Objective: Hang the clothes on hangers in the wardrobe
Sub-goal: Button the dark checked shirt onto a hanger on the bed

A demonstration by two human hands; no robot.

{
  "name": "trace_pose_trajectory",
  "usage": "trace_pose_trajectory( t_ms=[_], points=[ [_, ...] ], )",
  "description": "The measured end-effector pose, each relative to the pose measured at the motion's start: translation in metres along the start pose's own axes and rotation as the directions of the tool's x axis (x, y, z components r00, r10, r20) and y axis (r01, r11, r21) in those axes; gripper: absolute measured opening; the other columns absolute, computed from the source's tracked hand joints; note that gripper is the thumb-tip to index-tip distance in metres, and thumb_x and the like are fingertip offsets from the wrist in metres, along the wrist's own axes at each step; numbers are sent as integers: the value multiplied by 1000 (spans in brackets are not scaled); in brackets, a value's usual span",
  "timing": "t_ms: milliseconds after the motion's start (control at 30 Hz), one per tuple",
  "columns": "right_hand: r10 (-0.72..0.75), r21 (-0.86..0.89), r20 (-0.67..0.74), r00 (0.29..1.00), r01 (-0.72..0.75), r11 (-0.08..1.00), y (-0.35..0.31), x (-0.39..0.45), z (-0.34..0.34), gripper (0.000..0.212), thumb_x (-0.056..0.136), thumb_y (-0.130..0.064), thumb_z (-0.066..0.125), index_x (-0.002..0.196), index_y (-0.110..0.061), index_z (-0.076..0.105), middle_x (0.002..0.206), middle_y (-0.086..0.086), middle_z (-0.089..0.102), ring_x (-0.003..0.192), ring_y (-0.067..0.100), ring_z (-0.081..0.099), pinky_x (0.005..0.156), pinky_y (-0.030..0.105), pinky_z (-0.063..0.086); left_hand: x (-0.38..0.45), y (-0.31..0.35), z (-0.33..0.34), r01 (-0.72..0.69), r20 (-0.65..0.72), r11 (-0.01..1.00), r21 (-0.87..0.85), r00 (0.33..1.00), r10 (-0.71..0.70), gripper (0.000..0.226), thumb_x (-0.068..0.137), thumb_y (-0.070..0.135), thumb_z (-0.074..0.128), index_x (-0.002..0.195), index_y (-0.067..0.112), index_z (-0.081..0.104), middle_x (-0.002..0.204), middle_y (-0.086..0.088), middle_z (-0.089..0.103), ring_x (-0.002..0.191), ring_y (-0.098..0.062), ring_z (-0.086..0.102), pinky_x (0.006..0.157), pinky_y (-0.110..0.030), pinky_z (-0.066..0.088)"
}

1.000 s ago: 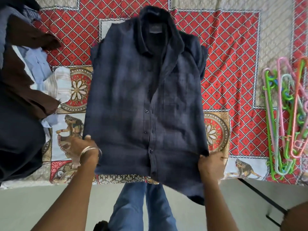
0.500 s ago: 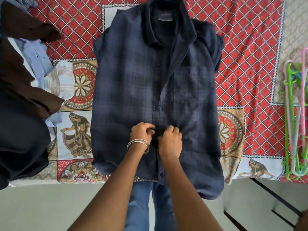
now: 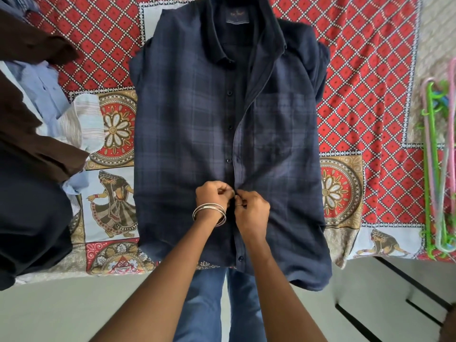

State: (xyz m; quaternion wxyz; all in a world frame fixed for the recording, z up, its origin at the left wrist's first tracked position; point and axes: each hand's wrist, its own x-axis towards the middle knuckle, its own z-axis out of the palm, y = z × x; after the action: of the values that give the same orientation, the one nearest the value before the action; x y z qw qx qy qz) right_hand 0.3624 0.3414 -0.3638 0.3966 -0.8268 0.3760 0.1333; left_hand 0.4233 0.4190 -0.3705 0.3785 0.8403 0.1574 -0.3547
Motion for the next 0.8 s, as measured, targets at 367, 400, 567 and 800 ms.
trace_pose_trajectory(
  t_ms=[367, 400, 567, 800],
  points=[
    [149, 304, 201, 968, -206, 930, 7, 15, -23, 14, 93, -12, 61, 94, -8, 74, 72, -1, 70, 70, 16, 70, 66, 30, 60, -4, 7, -3, 28, 89, 992, -121, 996, -17, 4, 81, -3, 69, 80, 1, 71, 66, -7, 65, 51, -12, 61, 50, -15, 53],
    [151, 306, 211, 966, -212, 928, 5, 17, -23, 12, 93, -10, 61, 93, -7, 74, 72, 2, 70, 70, 18, 70, 65, 30, 60, -4, 9, -4, 33, 97, 991, -126, 995, -21, 5, 82, -2, 68, 79, 2, 70, 66, -6, 65, 53, -14, 61, 50, -16, 54],
    [160, 412, 238, 958, -249, 877, 6, 17, -25, 11, 89, -6, 67, 99, -6, 73, 83, 7, 73, 78, 19, 72, 68, 30, 60, -5, 14, -3, 71, 92, 985, -157, 994, -57, 11, 83, -2, 68, 76, 5, 69, 67, -6, 65, 57, -14, 64, 52, -22, 56],
    [245, 531, 258, 935, -349, 772, 12, 6, -23, 14, 81, -1, 74, 85, -14, 71, 72, 4, 71, 63, 12, 63, 62, 24, 53, -4, 14, -8, 57, 127, 991, -117, 991, -42, 6, 83, -3, 67, 82, 2, 69, 69, -8, 65, 58, -15, 63, 52, -21, 56]
  ],
)
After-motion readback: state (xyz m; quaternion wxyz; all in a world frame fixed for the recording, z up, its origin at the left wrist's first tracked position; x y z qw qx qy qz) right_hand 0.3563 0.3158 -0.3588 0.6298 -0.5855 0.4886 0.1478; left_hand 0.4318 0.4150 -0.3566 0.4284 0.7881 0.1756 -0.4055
